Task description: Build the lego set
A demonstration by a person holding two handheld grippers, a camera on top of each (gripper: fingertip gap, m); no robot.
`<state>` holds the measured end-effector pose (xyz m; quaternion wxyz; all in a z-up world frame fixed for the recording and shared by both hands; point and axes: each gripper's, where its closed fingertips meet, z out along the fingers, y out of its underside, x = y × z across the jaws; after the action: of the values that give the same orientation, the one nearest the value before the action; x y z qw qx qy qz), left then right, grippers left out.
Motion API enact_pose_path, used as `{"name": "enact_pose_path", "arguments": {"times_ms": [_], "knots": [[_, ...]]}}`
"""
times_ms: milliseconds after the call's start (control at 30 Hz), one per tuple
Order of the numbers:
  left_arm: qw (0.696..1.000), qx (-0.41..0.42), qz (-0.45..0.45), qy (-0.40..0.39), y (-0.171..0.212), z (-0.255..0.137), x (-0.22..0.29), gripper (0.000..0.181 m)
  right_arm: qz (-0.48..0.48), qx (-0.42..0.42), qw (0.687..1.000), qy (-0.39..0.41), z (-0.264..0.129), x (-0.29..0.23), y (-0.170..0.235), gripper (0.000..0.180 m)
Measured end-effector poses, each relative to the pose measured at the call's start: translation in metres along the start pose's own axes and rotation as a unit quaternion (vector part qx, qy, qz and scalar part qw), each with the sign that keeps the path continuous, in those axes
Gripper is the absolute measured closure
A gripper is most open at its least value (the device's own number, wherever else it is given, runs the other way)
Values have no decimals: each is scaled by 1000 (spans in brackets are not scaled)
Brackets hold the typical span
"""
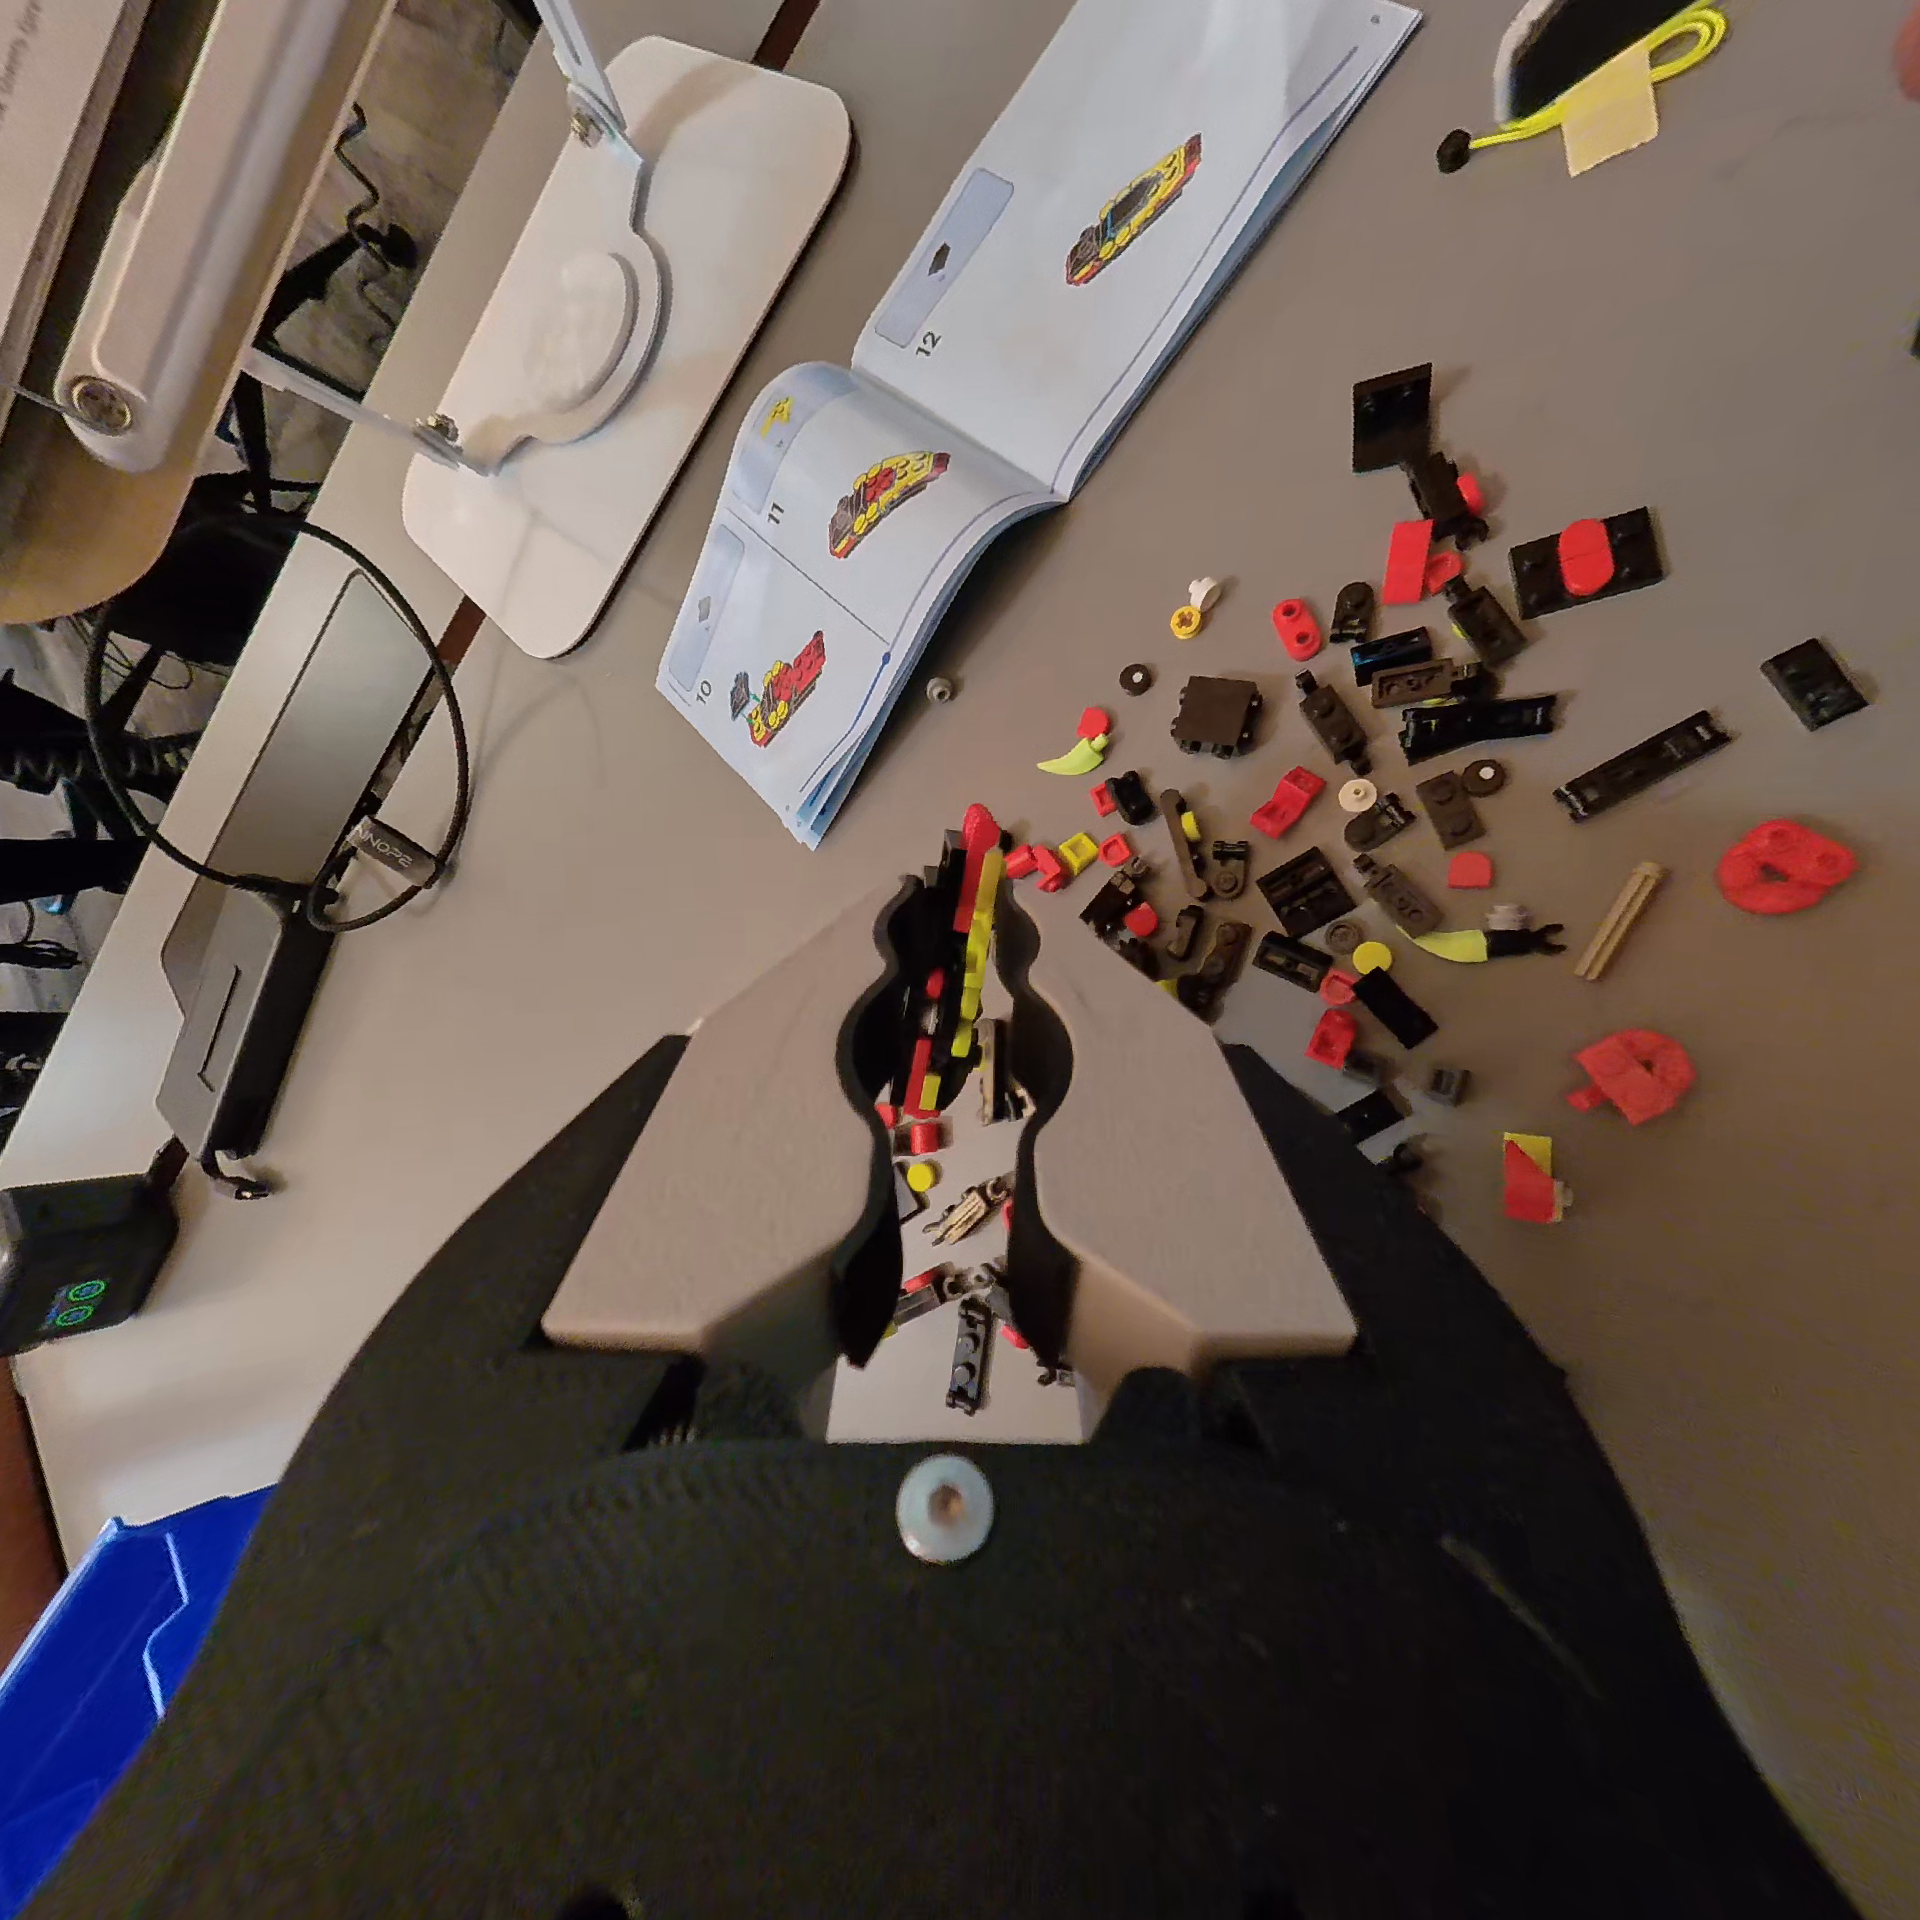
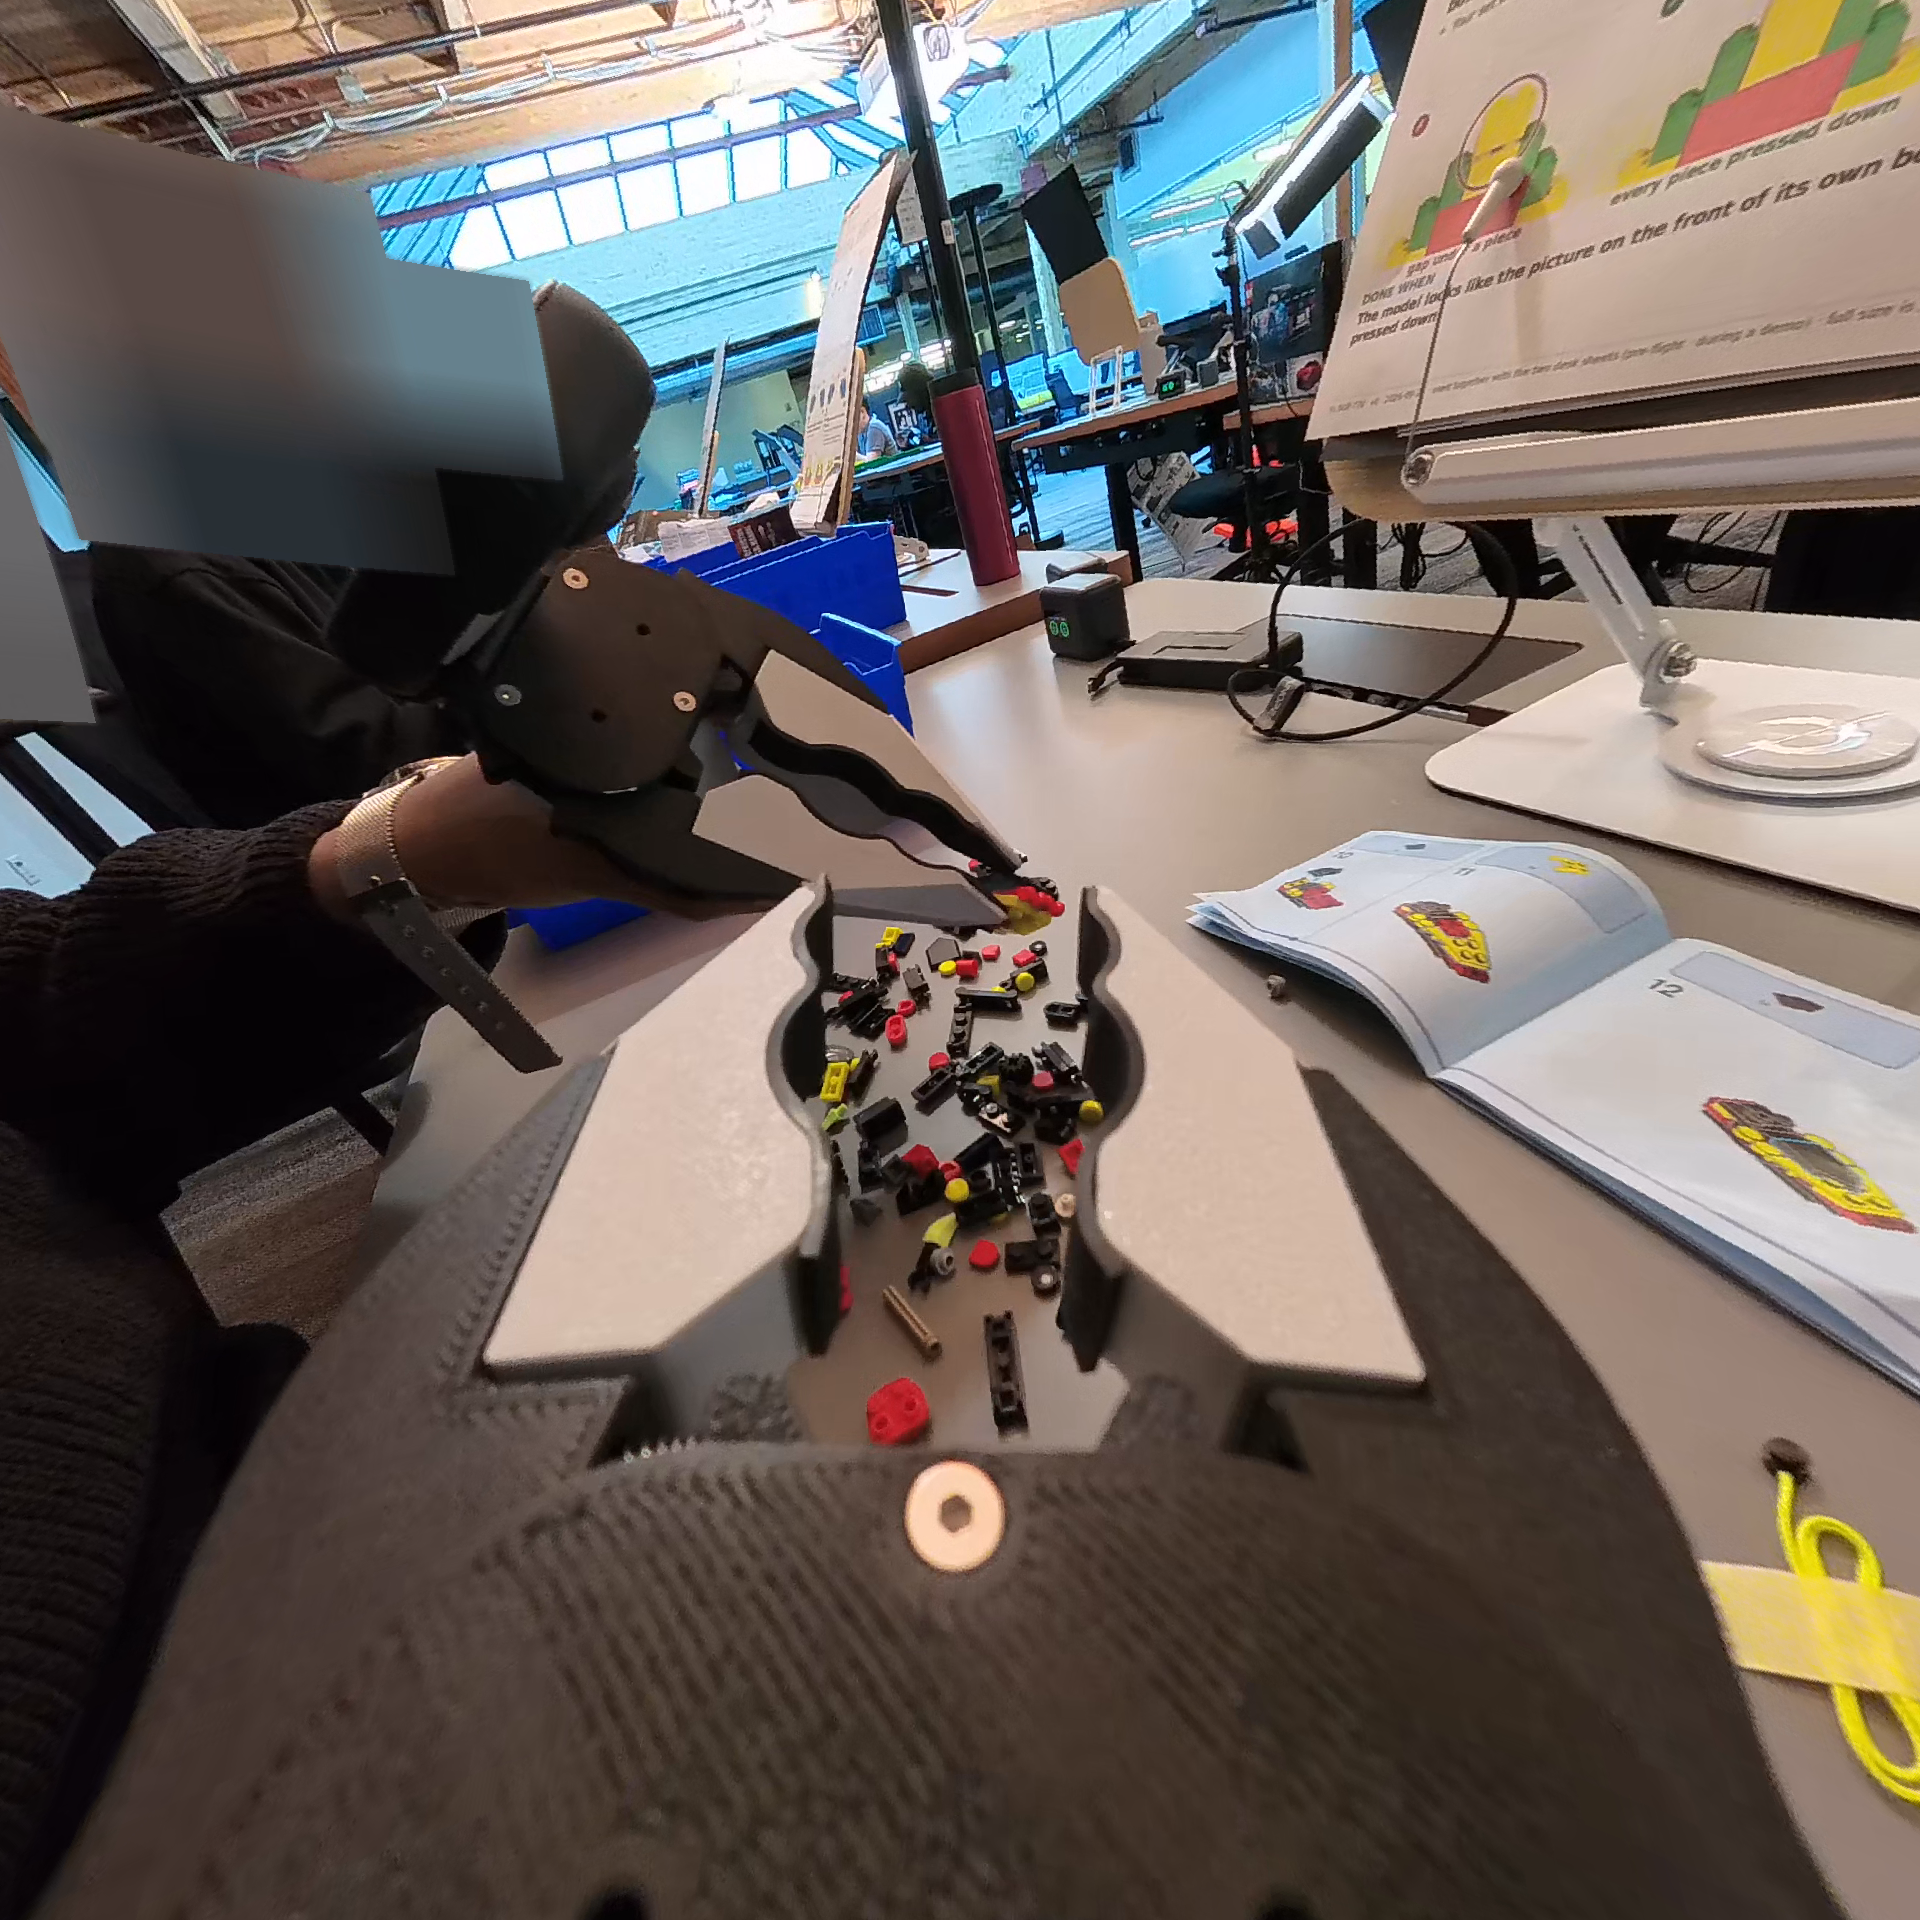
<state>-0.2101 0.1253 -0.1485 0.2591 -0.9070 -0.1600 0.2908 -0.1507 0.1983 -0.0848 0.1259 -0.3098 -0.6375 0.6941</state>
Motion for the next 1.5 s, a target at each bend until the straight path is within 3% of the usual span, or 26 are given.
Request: {"name": "enact_pose_path", "arguments": {"times_ms": [567,1500], "knots": [[1000,-2,-1,1,3,1,-1,172,-1,-4,1000,-3,1,-2,2,134],[980,89,-125,128,-5,6,22,172,2,-7,1000,-14,3,-8,2,134]]}}
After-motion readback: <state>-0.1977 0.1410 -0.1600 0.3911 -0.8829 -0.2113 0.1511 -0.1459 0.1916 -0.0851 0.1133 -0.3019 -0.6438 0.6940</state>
